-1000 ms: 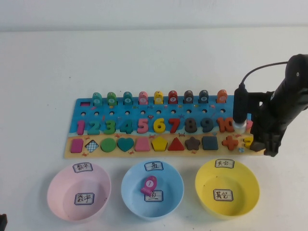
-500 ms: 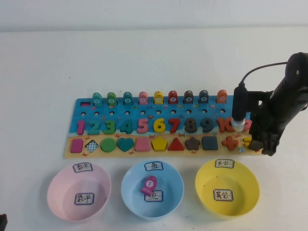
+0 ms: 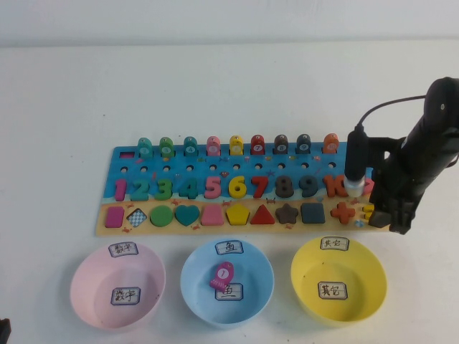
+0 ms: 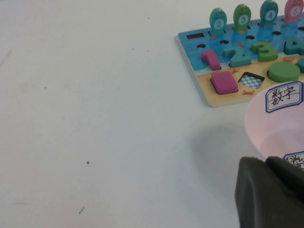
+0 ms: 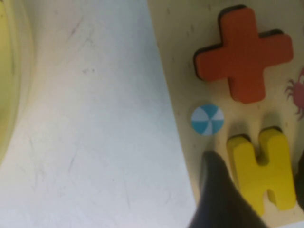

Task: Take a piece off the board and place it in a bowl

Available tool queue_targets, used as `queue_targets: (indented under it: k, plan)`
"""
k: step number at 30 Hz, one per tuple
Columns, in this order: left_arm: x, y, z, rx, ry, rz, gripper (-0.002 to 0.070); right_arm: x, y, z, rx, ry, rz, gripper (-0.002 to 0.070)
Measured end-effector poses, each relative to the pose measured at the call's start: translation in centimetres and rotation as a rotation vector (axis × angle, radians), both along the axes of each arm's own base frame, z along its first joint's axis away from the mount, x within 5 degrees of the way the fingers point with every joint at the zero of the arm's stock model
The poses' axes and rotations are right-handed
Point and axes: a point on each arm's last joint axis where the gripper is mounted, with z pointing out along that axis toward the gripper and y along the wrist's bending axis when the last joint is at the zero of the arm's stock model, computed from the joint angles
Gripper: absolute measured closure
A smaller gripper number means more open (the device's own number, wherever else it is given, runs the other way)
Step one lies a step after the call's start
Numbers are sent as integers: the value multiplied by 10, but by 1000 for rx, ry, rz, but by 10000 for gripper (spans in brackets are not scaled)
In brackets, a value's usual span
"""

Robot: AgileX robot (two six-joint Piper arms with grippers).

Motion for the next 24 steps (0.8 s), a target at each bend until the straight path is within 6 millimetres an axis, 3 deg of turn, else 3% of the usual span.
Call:
queue_targets:
  k: [19, 24]
  plan:
    - [0, 0, 0, 0, 0, 0, 680, 0, 0, 0, 1, -4, -1, 395]
    - [0, 0, 0, 0, 0, 0, 679, 1, 0, 0, -3, -12, 1, 441]
